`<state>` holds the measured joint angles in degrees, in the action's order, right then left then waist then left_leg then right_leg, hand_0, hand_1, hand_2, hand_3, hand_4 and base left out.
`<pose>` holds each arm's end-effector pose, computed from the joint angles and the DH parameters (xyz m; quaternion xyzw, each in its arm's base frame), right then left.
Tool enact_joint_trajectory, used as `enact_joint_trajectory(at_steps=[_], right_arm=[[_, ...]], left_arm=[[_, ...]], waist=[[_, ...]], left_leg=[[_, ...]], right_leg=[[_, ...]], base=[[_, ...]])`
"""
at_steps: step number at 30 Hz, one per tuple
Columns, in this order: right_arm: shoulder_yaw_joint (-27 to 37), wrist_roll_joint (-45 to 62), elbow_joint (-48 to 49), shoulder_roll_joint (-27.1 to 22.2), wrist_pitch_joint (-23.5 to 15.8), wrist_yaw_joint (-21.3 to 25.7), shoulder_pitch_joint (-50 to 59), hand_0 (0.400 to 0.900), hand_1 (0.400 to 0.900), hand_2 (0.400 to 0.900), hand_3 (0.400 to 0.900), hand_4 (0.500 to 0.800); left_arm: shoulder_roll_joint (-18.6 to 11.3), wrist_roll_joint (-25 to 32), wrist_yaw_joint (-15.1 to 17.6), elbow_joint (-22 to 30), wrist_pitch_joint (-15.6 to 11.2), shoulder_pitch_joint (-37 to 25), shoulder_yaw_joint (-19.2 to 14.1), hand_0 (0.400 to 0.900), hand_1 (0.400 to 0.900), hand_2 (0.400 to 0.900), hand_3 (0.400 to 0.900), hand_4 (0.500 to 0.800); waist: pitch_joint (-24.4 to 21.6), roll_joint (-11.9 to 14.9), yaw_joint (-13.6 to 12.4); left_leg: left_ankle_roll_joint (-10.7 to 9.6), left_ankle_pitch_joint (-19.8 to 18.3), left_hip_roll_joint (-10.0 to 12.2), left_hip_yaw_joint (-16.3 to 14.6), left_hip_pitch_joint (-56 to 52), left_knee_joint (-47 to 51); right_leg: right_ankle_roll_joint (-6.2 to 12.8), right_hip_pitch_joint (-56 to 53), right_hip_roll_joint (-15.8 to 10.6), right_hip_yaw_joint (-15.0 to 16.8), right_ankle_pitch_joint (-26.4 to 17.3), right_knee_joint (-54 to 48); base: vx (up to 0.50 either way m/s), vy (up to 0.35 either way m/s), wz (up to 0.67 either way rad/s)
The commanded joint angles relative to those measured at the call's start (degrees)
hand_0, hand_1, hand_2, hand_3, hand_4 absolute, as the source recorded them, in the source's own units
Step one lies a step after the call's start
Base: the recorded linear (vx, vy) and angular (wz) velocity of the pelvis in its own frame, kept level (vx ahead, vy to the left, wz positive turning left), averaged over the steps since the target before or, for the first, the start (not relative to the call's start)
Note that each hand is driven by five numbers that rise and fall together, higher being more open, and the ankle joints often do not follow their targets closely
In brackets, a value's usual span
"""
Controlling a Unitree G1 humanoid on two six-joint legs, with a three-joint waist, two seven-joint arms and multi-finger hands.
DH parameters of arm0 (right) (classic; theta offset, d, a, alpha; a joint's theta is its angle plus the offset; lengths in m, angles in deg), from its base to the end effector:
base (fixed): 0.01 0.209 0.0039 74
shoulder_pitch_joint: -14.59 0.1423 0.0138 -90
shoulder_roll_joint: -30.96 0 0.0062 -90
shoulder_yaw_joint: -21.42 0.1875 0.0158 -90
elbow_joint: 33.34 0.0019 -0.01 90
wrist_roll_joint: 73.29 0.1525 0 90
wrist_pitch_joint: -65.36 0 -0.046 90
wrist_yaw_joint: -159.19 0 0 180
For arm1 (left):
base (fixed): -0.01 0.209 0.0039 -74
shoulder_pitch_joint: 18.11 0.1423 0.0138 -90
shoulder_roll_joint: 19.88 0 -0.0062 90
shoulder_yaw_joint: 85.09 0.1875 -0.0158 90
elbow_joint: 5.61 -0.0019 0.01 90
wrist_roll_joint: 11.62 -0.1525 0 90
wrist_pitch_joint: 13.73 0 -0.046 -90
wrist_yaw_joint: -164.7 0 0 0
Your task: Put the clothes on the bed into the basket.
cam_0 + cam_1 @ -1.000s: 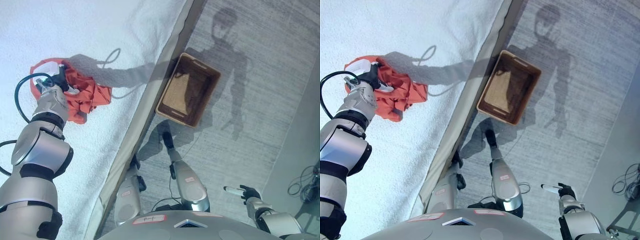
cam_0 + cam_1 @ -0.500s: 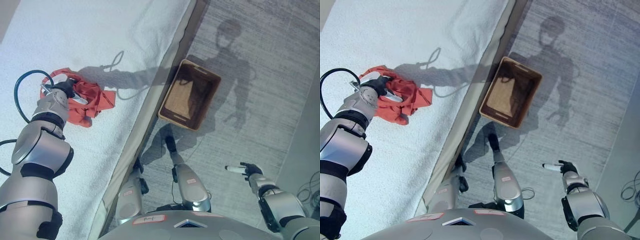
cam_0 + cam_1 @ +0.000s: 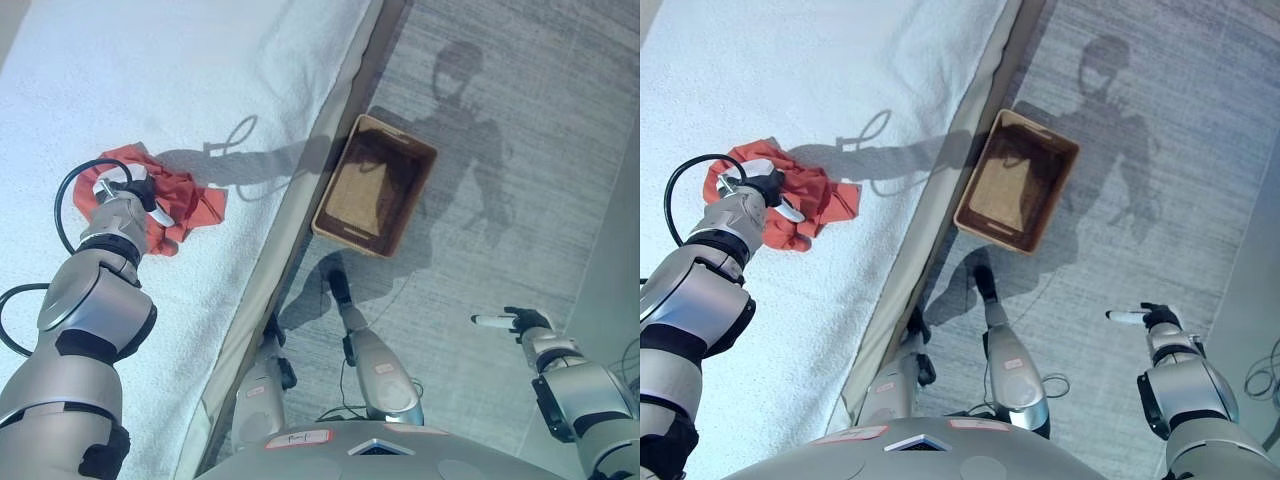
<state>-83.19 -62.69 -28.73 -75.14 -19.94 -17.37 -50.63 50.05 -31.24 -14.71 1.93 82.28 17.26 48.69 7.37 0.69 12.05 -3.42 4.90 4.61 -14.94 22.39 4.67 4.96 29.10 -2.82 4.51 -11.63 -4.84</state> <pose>0.1811 -0.3364 -0.0496 -0.2310 0.5145 -0.1914 0.8033 0.3265 0.3104 0.0882 0.6485 0.3164 0.0447 0.6909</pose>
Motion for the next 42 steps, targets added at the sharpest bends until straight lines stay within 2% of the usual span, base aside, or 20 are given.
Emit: enact_joint_trajectory(at_steps=[1, 8, 10, 12, 13, 15, 16, 17, 18, 19, 20, 22, 23, 26, 27, 29, 34, 38, 42], right_arm=[[-0.73, 1.18, -5.45, -5.25, 1.54, 2.12, 3.93, 0.900, 0.900, 0.900, 0.900, 0.800], [-0.92, 0.83, -6.20, -6.50, 1.94, 1.67, 6.06, 0.900, 0.900, 0.900, 0.900, 0.800], [-0.66, 0.64, -5.86, -5.95, 1.68, 1.64, 5.50, 0.900, 0.900, 0.900, 0.900, 0.800], [0.13, 0.57, -5.62, -5.30, 1.47, 1.66, 4.48, 0.900, 0.900, 0.900, 0.900, 0.800], [1.01, 0.68, -5.65, -4.53, 1.21, 1.75, 3.49, 0.900, 0.900, 0.900, 0.900, 0.800], [2.96, 1.03, -5.76, -3.67, 1.18, 2.06, 1.68, 0.900, 0.900, 0.900, 0.900, 0.800], [4.03, 1.25, -5.84, -2.98, 1.17, 2.02, 0.59, 0.900, 0.900, 0.900, 0.900, 0.800], [5.01, 1.29, -5.73, -2.82, 1.47, 2.70, -0.06, 0.900, 0.900, 0.900, 0.900, 0.800], [5.89, 1.24, -5.86, -2.33, 1.51, 2.97, -0.78, 0.900, 0.900, 0.900, 0.900, 0.800], [6.65, 1.51, -5.81, -1.24, 1.64, 3.45, -1.59, 0.900, 0.900, 0.900, 0.900, 0.800], [7.05, 1.38, -5.61, -0.78, 1.53, 3.92, -1.93, 0.900, 0.900, 0.900, 0.900, 0.800], [7.13, 1.69, -5.30, 2.26, 1.61, 5.62, -2.76, 0.900, 0.900, 0.900, 0.900, 0.800], [7.00, 1.98, -5.17, 3.22, 1.58, 6.40, -2.87, 0.900, 0.900, 0.900, 0.900, 0.800], [6.30, 3.28, -4.43, 5.89, 1.40, 8.50, -2.27, 0.900, 0.900, 0.900, 0.900, 0.800], [6.32, 3.28, -4.42, 5.91, 1.40, 8.51, -2.25, 0.900, 0.900, 0.900, 0.900, 0.800], [5.13, 5.20, -3.26, 7.93, 0.86, 10.63, -1.03, 0.900, 0.900, 0.900, 0.900, 0.800], [3.83, 6.11, -2.31, 9.95, 0.28, 12.16, -1.24, 0.900, 0.900, 0.900, 0.900, 0.800], [3.94, 6.67, -1.46, 10.07, -0.74, 13.36, -4.37, 0.900, 0.900, 0.900, 0.900, 0.800], [4.34, 6.54, -1.31, 9.52, -1.14, 13.68, -6.02, 0.900, 0.900, 0.900, 0.900, 0.800]], left_arm=[[0.17, -0.99, -1.02, -6.61, 1.56, -2.30, -1.03, 0.400, 0.400, 0.400, 0.400, 0.500], [0.73, -1.34, -0.80, -7.27, 2.03, -0.66, -2.06, 0.400, 0.400, 0.400, 0.400, 0.500], [1.16, -0.19, 0.81, -6.93, 2.28, 1.89, -5.29, 0.400, 0.400, 0.400, 0.400, 0.500], [2.02, 3.63, 2.91, -6.26, 2.10, 4.14, -10.19, 0.400, 0.400, 0.400, 0.400, 0.500], [2.52, 10.35, 5.21, -5.62, 1.58, 5.71, -16.15, 0.400, 0.400, 0.400, 0.400, 0.500], [3.19, 18.93, 7.89, -4.36, 0.40, 9.60, -24.31, 0.400, 0.400, 0.400, 0.400, 0.500], [4.92, 27.48, 10.10, -2.20, -0.61, 11.55, -30.11, 0.400, 0.400, 0.400, 0.400, 0.500], [6.58, 28.99, 9.98, -1.71, -1.14, 14.11, -32.07, 0.400, 0.400, 0.400, 0.400, 0.500], [8.59, 34.16, 11.40, -0.65, -2.09, 15.07, -34.68, 0.400, 0.400, 0.400, 0.400, 0.500], [11.97, 43.80, 11.84, 2.49, -4.00, 16.42, -38.85, 0.400, 0.400, 0.400, 0.400, 0.500], [14.55, 45.49, 11.27, 2.61, -4.88, 18.33, -39.61, 0.400, 0.400, 0.400, 0.400, 0.500], [22.02, 54.02, 13.80, 6.42, -7.64, 18.02, -39.81, 0.400, 0.400, 0.400, 0.400, 0.500], [24.52, 55.26, 14.12, 6.84, -8.05, 18.47, -38.86, 0.400, 0.400, 0.400, 0.400, 0.500], [29.69, 58.82, 16.24, 9.58, -9.96, 17.78, -35.14, 0.400, 0.400, 0.400, 0.400, 0.500], [29.68, 58.82, 16.27, 9.61, -9.96, 17.77, -35.12, 0.400, 0.400, 0.400, 0.400, 0.500], [32.94, 60.27, 17.61, 12.42, -11.45, 16.55, -31.37, 0.400, 0.400, 0.400, 0.400, 0.500], [34.28, 59.59, 17.83, 13.16, -11.58, 15.18, -28.57, 0.400, 0.400, 0.400, 0.400, 0.500], [34.70, 56.56, 18.66, 13.60, -11.42, 12.23, -25.98, 0.400, 0.400, 0.400, 0.400, 0.500], [34.04, 54.94, 18.26, 11.83, -10.57, 10.55, -25.91, 0.400, 0.400, 0.400, 0.400, 0.500]], waist=[[4.79, 0.47, -0.96], [3.72, 1.17, -1.05], [2.39, 1.07, -1.29], [1.62, 0.76, -1.60], [1.12, 0.57, -2.01], [0.35, 0.17, -2.57], [-0.08, -0.04, -2.99], [-0.37, -0.27, -3.14], [-0.64, -0.49, -3.29], [-0.86, -0.72, -3.50], [-0.92, -1.00, -3.44], [-0.98, -1.46, -3.29], [-0.94, -1.79, -3.20], [-1.06, -2.65, -3.09], [-1.12, -2.54, -3.18], [-1.01, -3.57, -2.77], [-1.41, -4.52, -1.90], [-2.03, -5.78, -0.02], [-2.29, -7.13, 1.05]], left_leg=[[-1.67, 0.69, 1.63, -1.06, -0.43, 0.33], [-2.01, 0.00, 2.16, -1.38, -2.34, 0.33], [-2.03, -0.67, 2.30, -1.63, -3.95, 0.33], [-2.00, -1.14, 2.12, -1.71, -5.13, 0.33], [-1.97, -1.42, 1.94, -1.67, -5.71, 0.33], [-1.90, -1.78, 1.74, -1.53, -6.87, 0.33], [-1.90, -1.90, 1.59, -1.36, -7.47, 0.33], [-1.88, -2.10, 1.48, -1.25, -8.10, 0.33], [-1.84, -2.27, 1.39, -1.13, -8.65, 0.33], [-1.83, -2.49, 1.25, -0.87, -9.31, 0.33], [-1.75, -2.70, 1.09, -0.79, -9.97, 0.33], [-1.54, -3.03, 0.80, -0.60, -11.27, 0.33], [-1.45, -3.18, 0.67, -0.59, -11.98, 0.33], [-1.14, -3.60, 0.39, -0.64, -14.01, 0.33], [-1.13, -3.43, 0.33, -0.75, -13.86, 0.33], [-0.89, -4.00, -0.01, -1.17, -15.59, 0.33], [-0.81, -4.47, 0.13, -2.94, -17.10, 0.33], [-0.89, -4.93, 0.44, -5.45, -17.39, 0.33], [-1.22, -6.37, 0.87, -6.41, -18.17, 0.33]], right_leg=[[2.89, 0.26, 1.67, -2.84, 1.23, -0.16], [2.59, -1.06, 2.00, -2.59, 1.99, -0.16], [2.35, -2.38, 1.96, -2.43, 2.65, -0.16], [2.14, -3.34, 1.84, -2.50, 3.16, -0.16], [2.03, -3.89, 1.72, -2.52, 3.58, -0.16], [1.82, -5.08, 1.51, -2.77, 4.20, -0.16], [1.63, -5.78, 1.44, -2.91, 4.65, -0.16], [1.51, -6.48, 1.30, -3.18, 4.99, -0.16], [1.39, -7.09, 1.14, -3.30, 5.28, -0.16], [1.21, -7.80, 1.05, -3.41, 5.71, -0.16], [1.15, -8.50, 1.00, -3.64, 6.00, -0.16], [0.97, -9.97, 0.93, -3.66, 6.49, -0.16], [0.94, -10.72, 0.90, -3.78, 6.70, -0.16], [0.98, -12.88, 0.79, -3.90, 7.30, -0.16], [0.96, -12.69, 0.75, -3.77, 7.14, -0.16], [1.23, -14.25, 0.78, -3.38, 7.48, -0.16], [1.48, -14.88, 1.10, -2.22, 7.49, -0.16], [1.66, -13.89, 1.52, -0.36, 6.93, -0.16], [2.19, -13.89, 1.93, 0.49, 7.78, -0.16]], base=[[0.02, -0.010, -0.07], [0.04, -0.017, -0.06], [0.07, -0.029, -0.05], [0.05, -0.026, 0.03], [0.05, -0.034, 0.08], [0.05, -0.050, 0.11], [0.05, -0.052, 0.11], [0.04, -0.046, 0.09], [0.04, -0.047, 0.10], [0.03, -0.042, 0.09], [0.02, -0.042, 0.09], [0.01, -0.015, 0.03], [0.00, 0.000, 0.00], [0.00, -0.014, -0.04], [-0.01, -0.006, -0.12], [0.00, 0.006, -0.20], [0.00, -0.009, -0.27], [0.01, -0.021, -0.31], [0.08, 0.015, -0.28]])
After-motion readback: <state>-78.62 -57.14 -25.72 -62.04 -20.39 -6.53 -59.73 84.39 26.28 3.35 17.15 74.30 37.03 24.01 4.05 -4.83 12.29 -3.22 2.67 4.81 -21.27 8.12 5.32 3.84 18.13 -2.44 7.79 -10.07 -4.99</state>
